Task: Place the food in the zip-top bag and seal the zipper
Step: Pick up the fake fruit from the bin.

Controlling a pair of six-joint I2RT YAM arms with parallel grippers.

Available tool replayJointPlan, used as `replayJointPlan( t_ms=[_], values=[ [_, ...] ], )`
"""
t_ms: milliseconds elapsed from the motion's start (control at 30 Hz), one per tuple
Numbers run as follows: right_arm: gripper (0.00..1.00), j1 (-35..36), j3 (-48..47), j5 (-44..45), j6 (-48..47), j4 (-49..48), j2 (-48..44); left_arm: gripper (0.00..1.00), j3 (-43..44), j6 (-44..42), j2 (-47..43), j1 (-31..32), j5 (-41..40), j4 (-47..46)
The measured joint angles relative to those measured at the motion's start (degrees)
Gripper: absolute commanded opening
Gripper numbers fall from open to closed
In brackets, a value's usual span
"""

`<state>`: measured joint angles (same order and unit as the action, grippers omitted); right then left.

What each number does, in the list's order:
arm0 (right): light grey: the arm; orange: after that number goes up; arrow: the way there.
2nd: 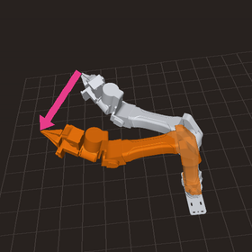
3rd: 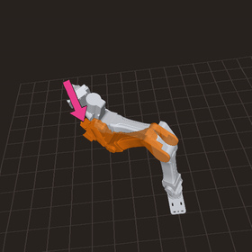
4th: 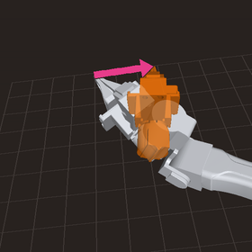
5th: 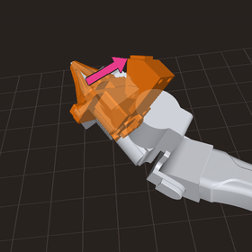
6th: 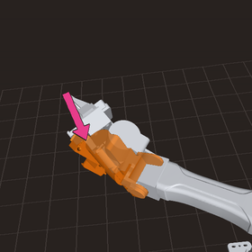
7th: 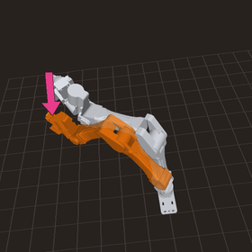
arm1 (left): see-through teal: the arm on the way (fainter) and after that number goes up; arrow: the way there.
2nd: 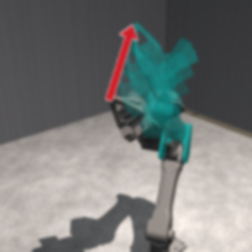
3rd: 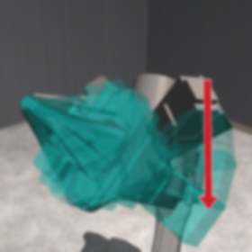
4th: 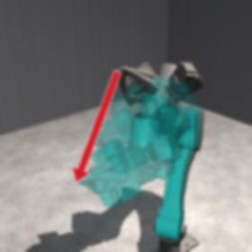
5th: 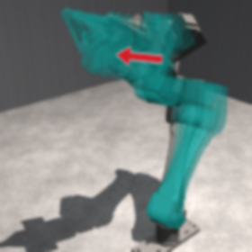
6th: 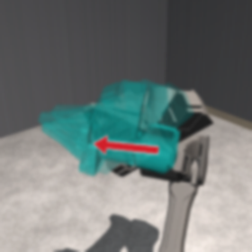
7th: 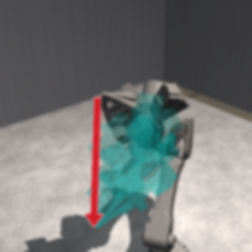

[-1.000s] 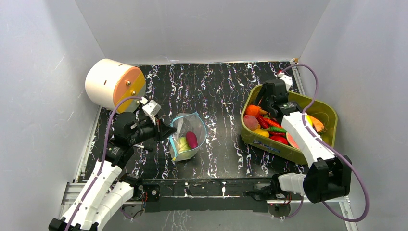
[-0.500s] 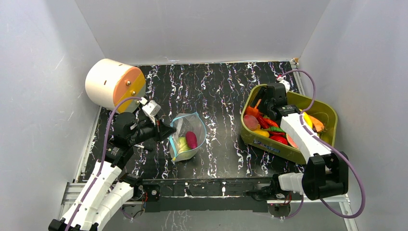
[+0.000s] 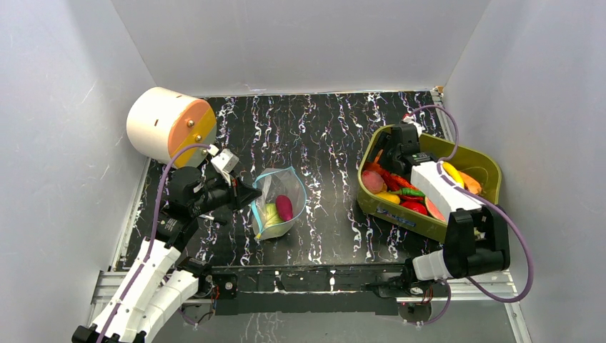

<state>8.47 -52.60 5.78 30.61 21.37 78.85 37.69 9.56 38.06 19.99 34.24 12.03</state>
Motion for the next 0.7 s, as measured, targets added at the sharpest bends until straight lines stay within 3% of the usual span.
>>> replayJointPlan(
  t_ms=[200,500,700],
  values=[
    [0.70,-0.02,0.00,-0.09,-1.20,-0.66,1.92,0.00,0.00,0.00,-0.02,0.00,0.00,0.00],
    [0.48,0.00,0.70,-0.39,-3.32,-2.43,1.97,0.00,0.00,0.00,-0.02,0.00,0.00,0.00],
    [0.41,0.00,1.79,-0.37,-4.68,-3.52,0.76,0.00,-0.02,-0.02,-0.02,0.00,-0.22,0.00]
  ],
)
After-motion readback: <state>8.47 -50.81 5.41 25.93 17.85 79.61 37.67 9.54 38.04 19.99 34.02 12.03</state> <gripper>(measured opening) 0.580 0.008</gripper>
